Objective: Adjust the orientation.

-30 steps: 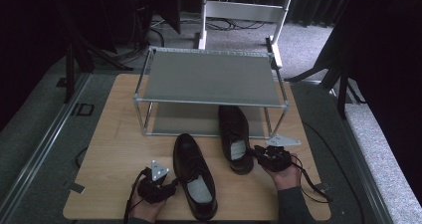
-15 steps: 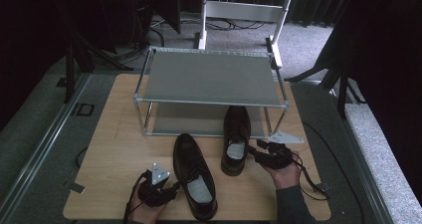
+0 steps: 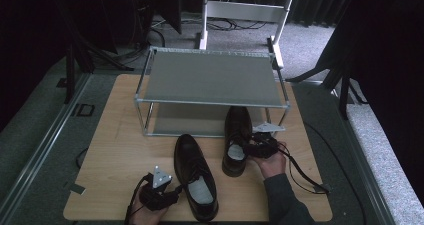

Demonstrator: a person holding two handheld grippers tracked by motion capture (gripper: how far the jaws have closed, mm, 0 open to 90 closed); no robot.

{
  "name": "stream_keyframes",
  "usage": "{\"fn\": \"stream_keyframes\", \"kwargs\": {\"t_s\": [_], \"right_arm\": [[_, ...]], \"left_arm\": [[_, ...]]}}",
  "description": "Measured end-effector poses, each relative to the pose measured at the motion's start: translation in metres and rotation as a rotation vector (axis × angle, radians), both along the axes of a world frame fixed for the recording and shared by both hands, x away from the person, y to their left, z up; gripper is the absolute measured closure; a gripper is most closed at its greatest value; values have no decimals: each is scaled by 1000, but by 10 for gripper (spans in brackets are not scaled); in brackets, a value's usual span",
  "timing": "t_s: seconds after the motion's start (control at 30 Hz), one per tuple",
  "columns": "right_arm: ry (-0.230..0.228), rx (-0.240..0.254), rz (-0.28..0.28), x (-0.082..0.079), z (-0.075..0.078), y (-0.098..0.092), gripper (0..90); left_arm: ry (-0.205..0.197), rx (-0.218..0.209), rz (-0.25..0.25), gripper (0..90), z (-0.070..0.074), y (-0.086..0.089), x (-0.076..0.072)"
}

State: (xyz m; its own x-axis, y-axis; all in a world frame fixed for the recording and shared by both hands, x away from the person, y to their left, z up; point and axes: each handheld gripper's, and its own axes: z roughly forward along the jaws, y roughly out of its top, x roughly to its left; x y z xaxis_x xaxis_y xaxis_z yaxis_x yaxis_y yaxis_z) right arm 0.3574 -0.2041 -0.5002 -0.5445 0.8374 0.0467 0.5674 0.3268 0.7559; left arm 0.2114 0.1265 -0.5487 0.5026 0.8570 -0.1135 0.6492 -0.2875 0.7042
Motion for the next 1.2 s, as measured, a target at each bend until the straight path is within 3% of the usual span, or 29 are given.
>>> {"fn": "stream_keyframes", "kwargs": {"t_s": [0.33, 0.53, 0.63, 0.8, 1.2], "right_arm": [[8, -19, 7, 3, 0, -2, 496], [10, -37, 9, 3, 2, -3, 568], [-5, -64, -2, 0, 4, -4, 661], [-18, -74, -19, -4, 5, -9, 730], [-20, -78, -4, -22, 5, -10, 765]], "left_arm": [[-6, -2, -23, 512, 0, -2, -4], [-8, -5, -30, 527, 1, -3, -5], [-8, -11, -32, 554, 1, -3, -6], [-12, -24, -35, 580, 0, -3, -7], [-1, -61, -43, 596, -2, -8, -5]]}}
